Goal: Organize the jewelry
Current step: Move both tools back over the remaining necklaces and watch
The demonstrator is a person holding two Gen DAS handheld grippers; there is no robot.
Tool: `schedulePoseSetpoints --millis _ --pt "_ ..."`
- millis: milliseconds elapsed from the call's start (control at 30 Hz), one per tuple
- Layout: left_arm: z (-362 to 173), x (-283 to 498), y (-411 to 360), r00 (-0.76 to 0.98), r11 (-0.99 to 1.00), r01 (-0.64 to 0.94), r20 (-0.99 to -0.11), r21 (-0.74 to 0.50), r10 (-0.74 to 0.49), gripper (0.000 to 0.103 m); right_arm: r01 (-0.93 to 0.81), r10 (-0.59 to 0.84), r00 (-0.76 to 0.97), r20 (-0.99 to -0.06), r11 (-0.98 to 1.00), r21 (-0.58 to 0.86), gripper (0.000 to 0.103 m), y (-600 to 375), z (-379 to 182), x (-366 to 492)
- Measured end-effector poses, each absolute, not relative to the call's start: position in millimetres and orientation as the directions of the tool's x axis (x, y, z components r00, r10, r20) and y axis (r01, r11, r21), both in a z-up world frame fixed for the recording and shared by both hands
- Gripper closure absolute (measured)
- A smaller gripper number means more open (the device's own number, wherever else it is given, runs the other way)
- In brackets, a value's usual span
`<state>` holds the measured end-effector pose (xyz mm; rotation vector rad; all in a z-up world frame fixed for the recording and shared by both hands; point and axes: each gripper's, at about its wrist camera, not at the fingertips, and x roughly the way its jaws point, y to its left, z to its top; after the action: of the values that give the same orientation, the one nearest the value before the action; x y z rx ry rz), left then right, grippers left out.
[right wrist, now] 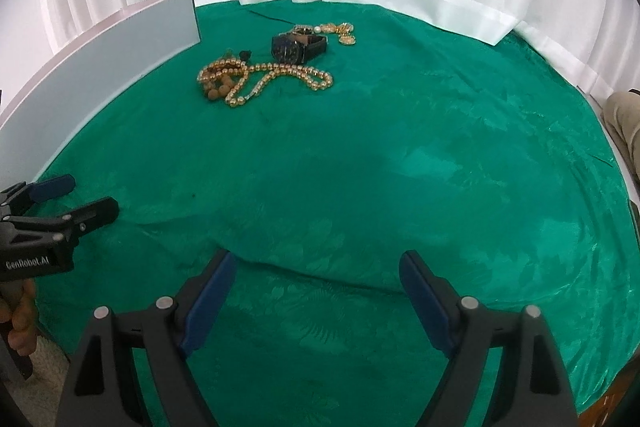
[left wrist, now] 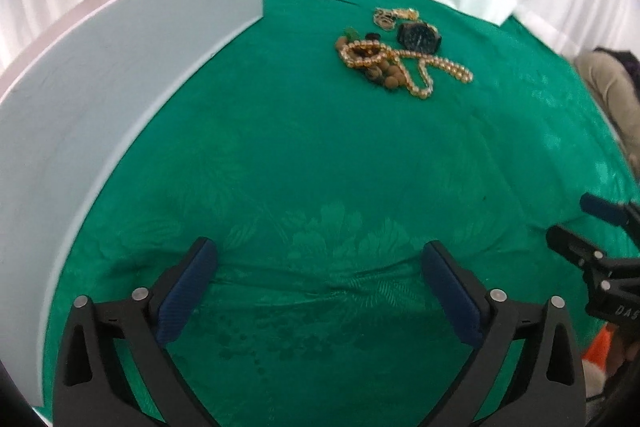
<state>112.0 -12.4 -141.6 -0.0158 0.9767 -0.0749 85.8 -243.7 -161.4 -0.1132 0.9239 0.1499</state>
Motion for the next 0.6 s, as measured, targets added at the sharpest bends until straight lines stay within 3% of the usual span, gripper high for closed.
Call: schedulePoseSetpoints --millis 600 --pt "-144.6 113.6 -14.1 0.541 0.997 0.074 -0.839 -0.018 -0.055 0.001 -0.156 0.069 0.559 -0.826 0.988 -0.023 0.013 -245.8 -170.6 85.5"
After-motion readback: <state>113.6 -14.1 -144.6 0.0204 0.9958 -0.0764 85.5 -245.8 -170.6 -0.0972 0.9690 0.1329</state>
